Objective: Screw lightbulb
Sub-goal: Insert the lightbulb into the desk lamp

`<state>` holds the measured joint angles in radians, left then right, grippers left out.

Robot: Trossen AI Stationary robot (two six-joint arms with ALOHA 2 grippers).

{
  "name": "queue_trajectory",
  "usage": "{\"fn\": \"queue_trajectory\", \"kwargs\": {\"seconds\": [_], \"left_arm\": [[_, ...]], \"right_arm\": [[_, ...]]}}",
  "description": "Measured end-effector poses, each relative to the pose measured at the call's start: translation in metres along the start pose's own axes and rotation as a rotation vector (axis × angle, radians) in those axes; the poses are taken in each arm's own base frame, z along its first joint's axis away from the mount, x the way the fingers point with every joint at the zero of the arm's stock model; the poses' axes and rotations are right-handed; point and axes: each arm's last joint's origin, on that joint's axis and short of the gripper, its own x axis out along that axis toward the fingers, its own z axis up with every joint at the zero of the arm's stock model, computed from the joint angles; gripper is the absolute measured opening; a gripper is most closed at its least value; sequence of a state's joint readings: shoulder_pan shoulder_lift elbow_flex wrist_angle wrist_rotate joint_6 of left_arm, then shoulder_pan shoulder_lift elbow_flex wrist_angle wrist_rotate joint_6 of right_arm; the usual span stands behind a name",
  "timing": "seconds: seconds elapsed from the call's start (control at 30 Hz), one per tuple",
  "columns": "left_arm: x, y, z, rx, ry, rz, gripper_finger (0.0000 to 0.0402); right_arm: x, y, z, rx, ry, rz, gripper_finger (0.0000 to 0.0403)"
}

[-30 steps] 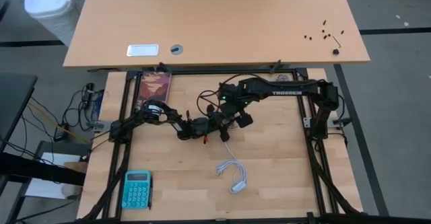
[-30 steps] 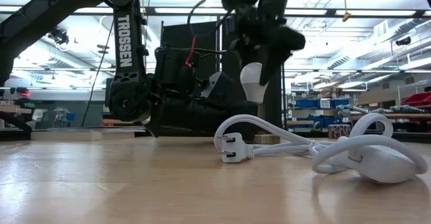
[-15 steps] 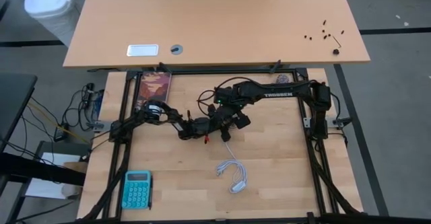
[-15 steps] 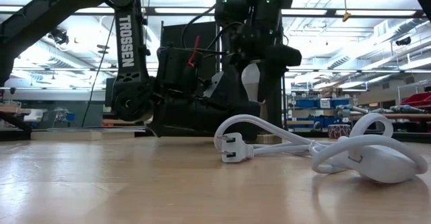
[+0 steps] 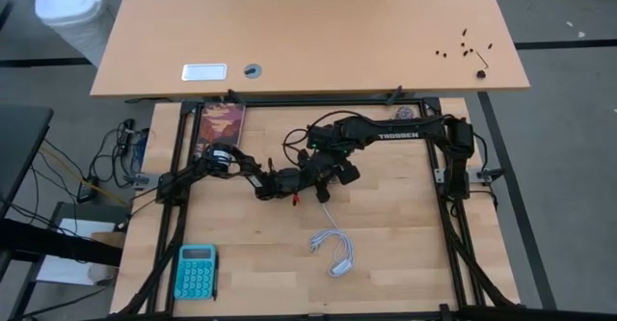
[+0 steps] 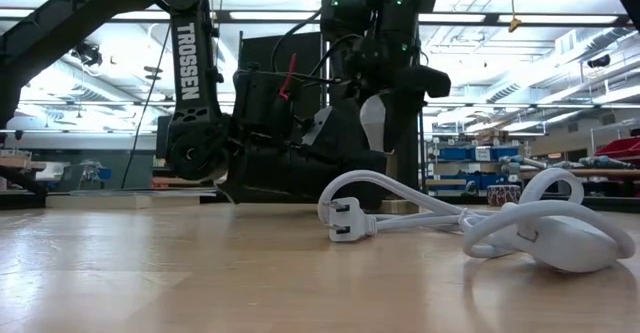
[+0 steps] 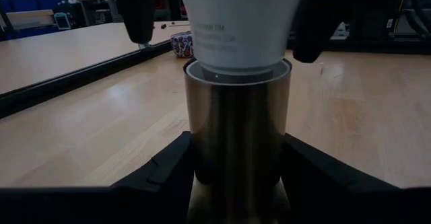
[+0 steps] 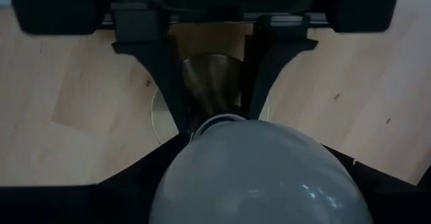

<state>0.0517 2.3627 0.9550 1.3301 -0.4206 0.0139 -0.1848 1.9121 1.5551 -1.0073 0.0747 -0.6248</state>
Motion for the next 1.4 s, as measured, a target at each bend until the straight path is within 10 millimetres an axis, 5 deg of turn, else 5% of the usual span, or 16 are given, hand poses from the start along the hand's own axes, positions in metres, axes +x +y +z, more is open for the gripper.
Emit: {"fn": "queue_trajectory", "kwargs": {"seconds": [0.2,0.43,0.7,1.4], "left_arm": [[0.0,0.0,0.0,0.001,0.005,0.001,0.0198],[0.0,0.0,-0.001,-0.013,0.012,0.0,0.0198],[0.0,0.0,-0.001,-0.015,0.012,0.0,0.0198],[0.0,0.001,-0.001,-0.026,0.014,0.028,0.0198]], "right_arm": [[0.0,0.0,-0.001,0.179,0.009,0.0,0.0275],[0.0,-0.002,0.0,0.432,-0.028,0.049,0.0248],[-0.005,-0.006,0.002,0.703,-0.05,0.086,0.0273],[-0.013,-0.026,-0.009,1.389,-0.064,0.144,0.0261]]}}
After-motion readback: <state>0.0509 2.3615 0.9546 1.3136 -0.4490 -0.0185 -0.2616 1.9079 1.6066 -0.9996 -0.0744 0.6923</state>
